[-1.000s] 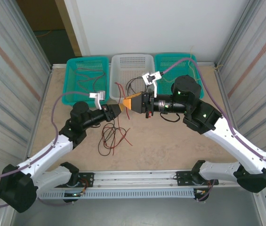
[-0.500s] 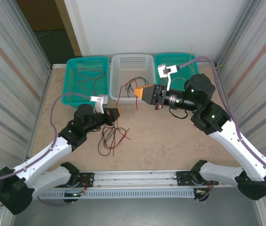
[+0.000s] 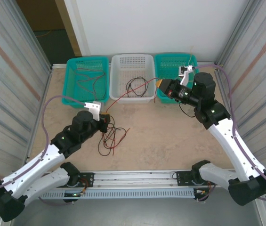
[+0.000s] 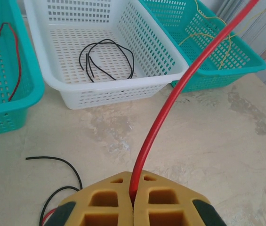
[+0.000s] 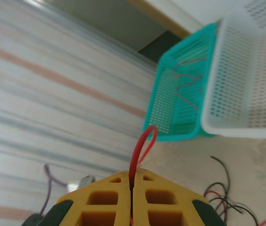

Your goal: Untangle the cables

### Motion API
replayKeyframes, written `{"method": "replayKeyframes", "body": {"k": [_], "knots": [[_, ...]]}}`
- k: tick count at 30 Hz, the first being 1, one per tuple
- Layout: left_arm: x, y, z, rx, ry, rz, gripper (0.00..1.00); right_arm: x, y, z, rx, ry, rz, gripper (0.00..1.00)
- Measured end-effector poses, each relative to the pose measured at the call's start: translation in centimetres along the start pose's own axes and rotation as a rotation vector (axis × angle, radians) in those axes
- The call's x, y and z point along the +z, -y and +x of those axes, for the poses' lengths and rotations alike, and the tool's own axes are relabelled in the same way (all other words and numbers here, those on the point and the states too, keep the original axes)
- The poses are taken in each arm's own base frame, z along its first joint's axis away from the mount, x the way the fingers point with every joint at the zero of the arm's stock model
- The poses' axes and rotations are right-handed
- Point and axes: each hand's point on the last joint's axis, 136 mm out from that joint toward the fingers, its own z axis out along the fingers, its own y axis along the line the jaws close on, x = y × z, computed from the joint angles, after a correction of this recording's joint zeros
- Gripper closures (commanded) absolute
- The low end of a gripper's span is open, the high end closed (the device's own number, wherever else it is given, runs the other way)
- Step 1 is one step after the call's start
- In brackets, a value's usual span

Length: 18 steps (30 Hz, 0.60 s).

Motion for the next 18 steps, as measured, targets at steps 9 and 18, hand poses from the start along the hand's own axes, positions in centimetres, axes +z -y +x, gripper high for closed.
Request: {"method": "replayKeyframes", "body": {"k": [9, 18], "knots": [[-1.7, -1.0, -3.8, 0.009, -0.050, -0.145, 1.00, -0.2, 8.4, 1.1, 0.063, -0.029, 0.377, 0.56], [-4.2, -8.7, -11.3, -0.280, 0.065, -0.376, 1.00, -1.0, 10.1, 3.1, 0.011, -0.064, 0.492, 0.56]]}}
